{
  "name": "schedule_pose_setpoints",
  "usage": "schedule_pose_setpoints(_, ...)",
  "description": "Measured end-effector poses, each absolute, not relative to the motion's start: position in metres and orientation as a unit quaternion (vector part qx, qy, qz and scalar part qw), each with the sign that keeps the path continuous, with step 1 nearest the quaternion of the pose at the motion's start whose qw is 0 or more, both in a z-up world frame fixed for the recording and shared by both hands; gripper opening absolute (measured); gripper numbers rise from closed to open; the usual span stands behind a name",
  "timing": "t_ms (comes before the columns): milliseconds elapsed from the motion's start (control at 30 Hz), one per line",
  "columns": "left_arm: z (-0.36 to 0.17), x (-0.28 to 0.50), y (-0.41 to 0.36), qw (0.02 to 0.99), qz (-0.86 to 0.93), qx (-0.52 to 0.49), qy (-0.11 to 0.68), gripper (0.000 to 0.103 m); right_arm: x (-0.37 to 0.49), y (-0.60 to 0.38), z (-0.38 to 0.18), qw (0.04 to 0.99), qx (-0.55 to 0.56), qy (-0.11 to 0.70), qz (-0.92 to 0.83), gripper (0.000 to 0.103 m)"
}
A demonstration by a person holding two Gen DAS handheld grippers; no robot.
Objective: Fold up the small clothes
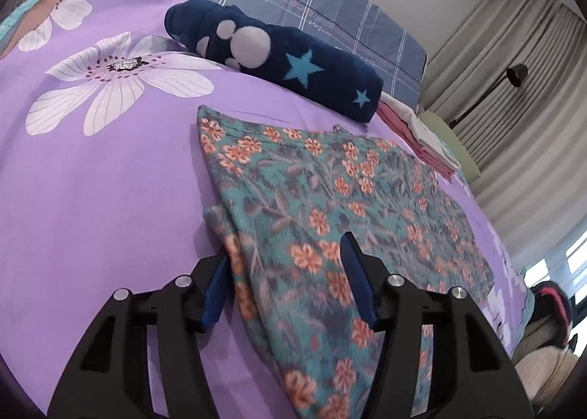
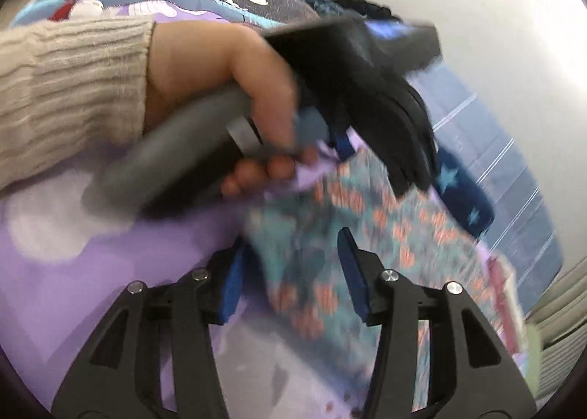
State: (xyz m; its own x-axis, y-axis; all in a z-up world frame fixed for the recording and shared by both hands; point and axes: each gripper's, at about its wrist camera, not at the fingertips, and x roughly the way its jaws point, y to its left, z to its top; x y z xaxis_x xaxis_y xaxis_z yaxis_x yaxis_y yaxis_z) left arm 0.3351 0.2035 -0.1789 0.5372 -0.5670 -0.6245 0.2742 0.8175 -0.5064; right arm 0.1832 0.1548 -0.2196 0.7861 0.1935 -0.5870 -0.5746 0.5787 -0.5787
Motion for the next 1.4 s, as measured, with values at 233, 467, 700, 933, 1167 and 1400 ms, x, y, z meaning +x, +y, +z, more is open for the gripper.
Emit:
schedule_pose_setpoints(233,-0.167,0.344,0.207,0.859,-0.208,-0.195,0.424,0.008,0.192,0.146,-0.2,0.879,-0.342,0.243,0.226,0.011)
schedule_pose_setpoints(467,-0.097,0.335,0.166,0.885,-0.215,-0.148,0.386,0.008,0.195,0.083,-0.13,0.923,-0.179,0.244,0.239,0.011)
schedule_pose_setpoints(700,-0.048,0.328,0.077,0.905,-0.216,-0.093,0.355,0.008,0.197,-0.021,-0.086,0.947,-0.048,0.228,0.22,0.011)
schedule_pose_setpoints(933,-0.046,0.33,-0.052,0.897,-0.247,-0.015,0.367,0.008,0.196,-0.145,-0.089,0.95,0.07,0.246,0.177,0.011)
schedule_pose_setpoints(1167,-0.09,0.333,-0.169,0.874,-0.253,0.093,0.405,0.008,0.195,-0.259,-0.13,0.919,0.212,0.297,0.148,0.011)
schedule_pose_setpoints(1400,-0.134,0.346,-0.21,0.861,-0.217,0.147,0.437,0.009,0.193,-0.306,-0.177,0.886,0.286,0.34,0.13,0.011)
